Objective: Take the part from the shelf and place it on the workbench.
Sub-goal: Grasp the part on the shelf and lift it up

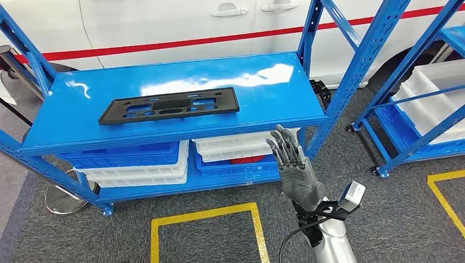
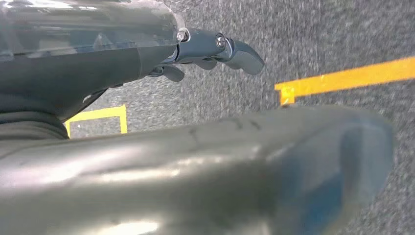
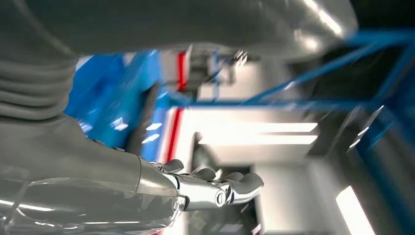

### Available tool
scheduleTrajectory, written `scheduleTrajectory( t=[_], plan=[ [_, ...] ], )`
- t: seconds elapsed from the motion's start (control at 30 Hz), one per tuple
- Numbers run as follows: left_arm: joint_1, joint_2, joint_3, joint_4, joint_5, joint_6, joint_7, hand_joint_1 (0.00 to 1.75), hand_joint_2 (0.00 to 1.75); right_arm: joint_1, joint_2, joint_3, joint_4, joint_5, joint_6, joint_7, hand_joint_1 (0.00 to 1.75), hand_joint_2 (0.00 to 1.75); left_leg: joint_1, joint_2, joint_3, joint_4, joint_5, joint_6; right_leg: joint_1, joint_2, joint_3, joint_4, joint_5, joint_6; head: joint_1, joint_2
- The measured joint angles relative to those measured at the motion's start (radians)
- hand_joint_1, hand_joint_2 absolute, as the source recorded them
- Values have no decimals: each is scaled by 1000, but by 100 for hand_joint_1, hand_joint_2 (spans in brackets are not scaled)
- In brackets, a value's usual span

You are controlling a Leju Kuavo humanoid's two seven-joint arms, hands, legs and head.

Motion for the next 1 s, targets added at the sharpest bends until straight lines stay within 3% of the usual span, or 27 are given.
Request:
scheduleTrajectory(
  t=[0.07, 0.1, 0.17, 0.2, 0.23, 0.27, 0.3, 0.37, 0.4, 0.43, 0.57, 0.63, 0.7, 0.73, 0.77, 0.8, 0.87, 0.9, 0.93, 1.0],
  plan=[
    [-2, -2, 6, 2, -15, 2, 3, 0, 0, -1, 3, 25, -21, -10, 12, -6, 0, 0, 2, -7, -10, 28, -19, -4, -3, 1, 5, -5, 0, -8, -3, 0],
    [-4, -3, 13, 5, -29, 4, 6, 0, 0, -2, 6, 50, -40, -18, 24, -11, 0, 0, 4, -12, -29, 71, -43, -7, -4, 2, 8, -9, -1, -16, -5, 0],
    [-7, -6, 24, 9, -56, 8, 13, 0, 0, -2, 10, 95, -70, -33, 48, -14, 0, 0, 6, -22, -101, 211, -102, -13, -3, 5, 11, -10, -7, -26, -10, 0],
    [-7, -7, 29, 11, -68, 10, 16, 0, 0, -1, 11, 117, -82, -40, 59, -14, 0, 0, 6, -23, -139, 276, -119, -14, -1, 8, 12, -9, -11, -29, -10, 0],
    [-7, -7, 33, 13, -81, 12, 20, 0, 0, -1, 11, 137, -93, -47, 71, -14, 0, 0, 6, -24, -165, 311, -117, -15, 0, 11, 15, -8, -16, -30, -11, 0],
    [-6, -7, 37, 14, -93, 14, 22, 0, 0, 0, 12, 156, -103, -52, 81, -14, 0, 0, 6, -24, -171, 305, -92, -14, 1, 14, 21, -7, -22, -29, -11, 0],
    [-6, -7, 39, 15, -103, 15, 24, 0, 0, 0, 12, 172, -111, -57, 89, -13, 0, 0, 6, -24, -157, 259, -50, -12, 1, 17, 29, -5, -27, -27, -11, 0],
    [-7, -8, 44, 16, -111, 16, 26, 0, 0, -1, 12, 197, -126, -60, 97, -11, 0, 0, 5, -25, -105, 122, 28, -6, 2, 20, 44, 1, -41, -19, -12, 0],
    [-9, -8, 48, 17, -112, 17, 26, 0, 0, -1, 12, 206, -131, -60, 97, -10, 0, 0, 4, -25, -84, 73, 42, -1, 4, 21, 47, 3, -45, -14, -12, 0],
    [-10, -9, 51, 18, -112, 18, 26, 0, 0, -1, 12, 213, -136, -60, 97, -8, 0, 0, 2, -26, -73, 44, 43, 4, 6, 23, 47, 4, -47, -8, -12, 0],
    [-11, -13, 55, 21, -112, 20, 26, 0, 0, -2, 12, 230, -148, -61, 92, -4, 0, 0, 5, -28, -54, 22, 31, 30, 6, 19, 38, 32, -50, 12, -10, 0],
    [-12, -15, 56, 21, -112, 22, 25, 0, 0, -3, 12, 233, -152, -62, 91, -5, 0, 0, 6, -27, -39, 16, 24, 40, 5, 12, -13, 122, -84, 20, -8, 0],
    [-13, -15, 57, 21, -112, 23, 24, 0, 0, 0, 12, 235, -152, -64, 89, -6, 0, 0, 4, -27, -27, 15, 12, 45, 5, 9, -102, 248, -125, 24, -7, 0],
    [-13, -15, 57, 21, -112, 23, 24, 0, 0, 1, 11, 235, -152, -65, 89, -7, 0, 0, 2, -28, -18, 15, 5, 46, 5, 9, -136, 285, -128, 24, -7, 0],
    [-13, -16, 58, 21, -112, 24, 24, 0, 0, 2, 11, 235, -152, -66, 89, -7, 0, 0, 0, -28, -7, 15, -3, 45, 6, 9, -153, 286, -113, 21, -7, 0],
    [-12, -17, 58, 21, -112, 24, 24, 0, 0, 3, 11, 235, -153, -66, 89, -7, 0, 0, -2, -28, 6, 15, -12, 45, 9, 9, -151, 250, -80, 14, -7, 0],
    [-12, -22, 58, 23, -113, 25, 24, 0, 0, 3, 11, 235, -155, -63, 86, -8, 0, 0, -7, -28, 33, 15, -32, 43, 19, 8, -116, 118, 14, -9, -7, 0],
    [-14, -25, 58, 24, -115, 25, 24, 0, 0, 3, 11, 235, -157, -58, 83, -8, 0, 0, -8, -28, 42, 13, -40, 41, 24, 8, -101, 61, 48, -20, -10, 0],
    [-16, -27, 59, 25, -116, 25, 24, 0, 0, 3, 11, 235, -159, -53, 80, -8, 0, 0, -9, -27, 45, 10, -47, 36, 29, 7, -94, 27, 71, -27, -12, 0],
    [-20, -29, 59, 27, -118, 25, 24, 0, 0, 2, 11, 235, -166, -41, 76, -8, 0, 0, -10, -26, 50, 7, -46, 25, 31, 8, -88, 5, 74, -34, -17, 0]
  ],
)
